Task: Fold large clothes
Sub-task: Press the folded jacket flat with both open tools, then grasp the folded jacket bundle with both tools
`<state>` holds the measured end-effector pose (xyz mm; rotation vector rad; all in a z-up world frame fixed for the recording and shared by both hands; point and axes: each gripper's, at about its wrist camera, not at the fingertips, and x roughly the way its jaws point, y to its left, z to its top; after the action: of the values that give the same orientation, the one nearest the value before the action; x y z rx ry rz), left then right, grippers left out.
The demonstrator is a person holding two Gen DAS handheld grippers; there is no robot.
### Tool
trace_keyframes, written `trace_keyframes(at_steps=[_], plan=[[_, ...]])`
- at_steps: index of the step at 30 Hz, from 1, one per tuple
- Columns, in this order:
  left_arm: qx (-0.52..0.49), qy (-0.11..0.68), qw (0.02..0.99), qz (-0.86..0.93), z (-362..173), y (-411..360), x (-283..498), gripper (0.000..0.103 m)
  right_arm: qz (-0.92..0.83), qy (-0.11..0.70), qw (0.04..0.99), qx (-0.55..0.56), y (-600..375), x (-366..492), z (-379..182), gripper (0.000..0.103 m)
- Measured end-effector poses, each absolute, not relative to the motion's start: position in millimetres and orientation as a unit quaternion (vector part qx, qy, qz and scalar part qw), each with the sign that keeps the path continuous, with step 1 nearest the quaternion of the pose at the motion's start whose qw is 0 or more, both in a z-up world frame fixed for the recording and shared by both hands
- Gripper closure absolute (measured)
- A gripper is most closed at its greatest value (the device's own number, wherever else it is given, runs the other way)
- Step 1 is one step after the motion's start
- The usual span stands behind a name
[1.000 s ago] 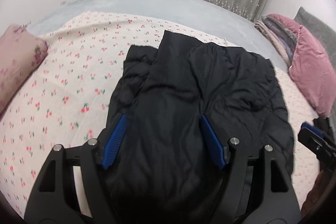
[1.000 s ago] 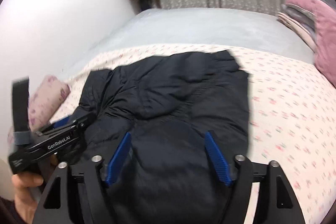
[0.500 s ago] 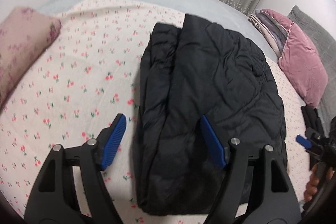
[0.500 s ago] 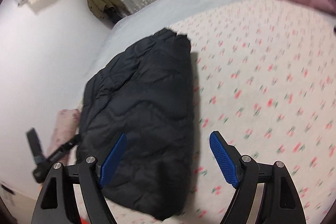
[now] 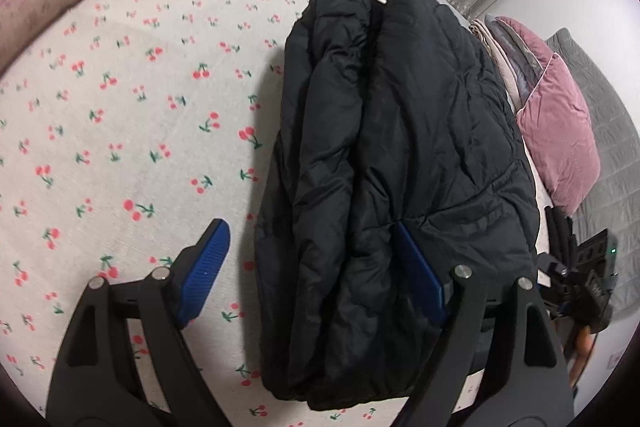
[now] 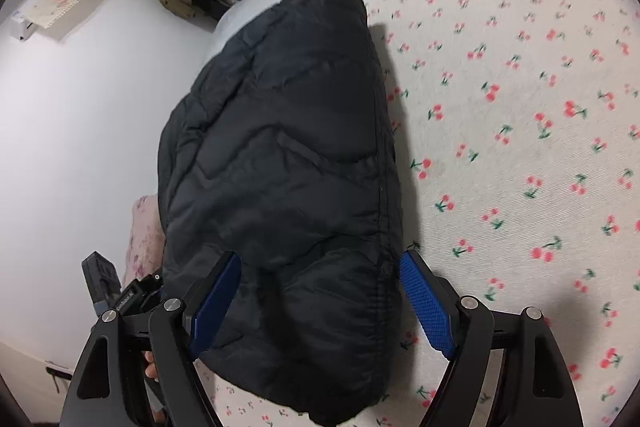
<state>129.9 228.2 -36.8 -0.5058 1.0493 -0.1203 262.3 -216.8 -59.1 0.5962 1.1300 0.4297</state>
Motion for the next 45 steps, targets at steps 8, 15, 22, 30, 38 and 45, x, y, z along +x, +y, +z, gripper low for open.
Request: trace_keyframes(at_steps=[8, 15, 22, 30, 38, 45], plan=[[-0.251, 0.511, 0.820, -0.060, -48.3, 224.9, 135.5, 0.010, 0.198, 0.529, 0.777, 0.277, -208.8, 268.2, -75.6, 0.017], [-0.262, 0.517, 0.812, -0.068, -51.4, 221.4, 138.8, 0.009, 0.204, 0.530, 0.766, 0.301, -215.7, 268.6, -89.5, 0.016], [-0.261, 0.516, 0.814, -0.058, -47.9, 208.6, 135.6, 0.011, 0.200, 0.526, 0.773, 0.293, -211.3, 266.6, -86.9, 0.016], [-0.267, 0.504, 0.817, -0.082, -42.1, 199.9, 139.7, 0.048, 0.199, 0.513, 0.793, 0.261, -193.1, 265.1, -83.1, 0.017], [-0.227, 0.488, 0.840, -0.074, -30.6, 187.0, 145.0, 0.071, 0.189, 0.493, 0.826, 0.196, -175.8, 257.8, -69.0, 0.035], [-0.184, 0.469, 0.863, -0.044, -20.0, 170.8, 143.9, 0.080, 0.174, 0.457, 0.866, 0.109, -151.7, 247.6, -48.1, 0.054]])
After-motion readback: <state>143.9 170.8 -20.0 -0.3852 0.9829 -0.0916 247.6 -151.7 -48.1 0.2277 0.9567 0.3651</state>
